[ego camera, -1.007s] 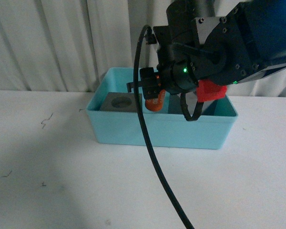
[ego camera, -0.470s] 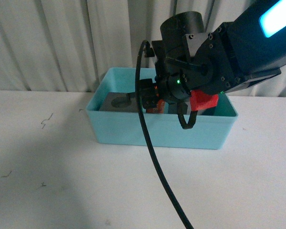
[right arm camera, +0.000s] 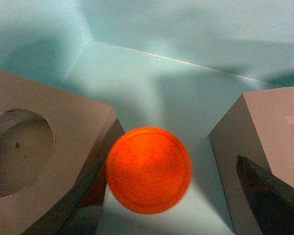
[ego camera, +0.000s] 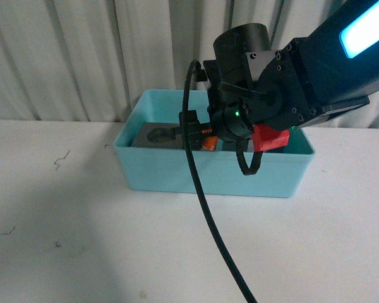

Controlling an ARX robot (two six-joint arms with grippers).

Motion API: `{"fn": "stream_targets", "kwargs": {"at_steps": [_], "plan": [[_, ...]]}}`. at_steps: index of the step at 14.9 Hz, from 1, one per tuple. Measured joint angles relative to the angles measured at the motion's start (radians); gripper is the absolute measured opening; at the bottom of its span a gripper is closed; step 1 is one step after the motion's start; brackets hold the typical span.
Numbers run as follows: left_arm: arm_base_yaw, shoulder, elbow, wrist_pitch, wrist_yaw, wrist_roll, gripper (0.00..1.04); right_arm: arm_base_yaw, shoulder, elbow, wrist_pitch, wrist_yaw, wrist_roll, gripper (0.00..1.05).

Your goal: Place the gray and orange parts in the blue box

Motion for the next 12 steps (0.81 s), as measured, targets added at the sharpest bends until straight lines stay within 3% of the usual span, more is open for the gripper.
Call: {"fn": "stream_targets", "kwargs": {"at_steps": [2,5,8,10,12], "plan": [[0.0,0.0,0.0,0.0,0.0,0.0,0.98,-0.002,-0.002,-0.006,0.023,0.0,0.007,0.99],[0.0,0.0,0.0,0.0,0.0,0.0,0.98,-0.022,-0.098,-0.093,0.1,0.011,0.005,0.98],[0.0,0.0,0.0,0.0,0.0,0.0,0.98,-0.086,-0.436,-0.309,0.217,0.054,-0.025,0.98],[0.0,0.0,0.0,0.0,0.0,0.0,0.98,-0.106,-0.705,-0.557,0.216,0.138,-0.01,0.98],[0.0,0.0,0.0,0.0,0.0,0.0,0.98,-0.067,-0.943,-0.827,0.113,0.294,0.076,0.98]]}}
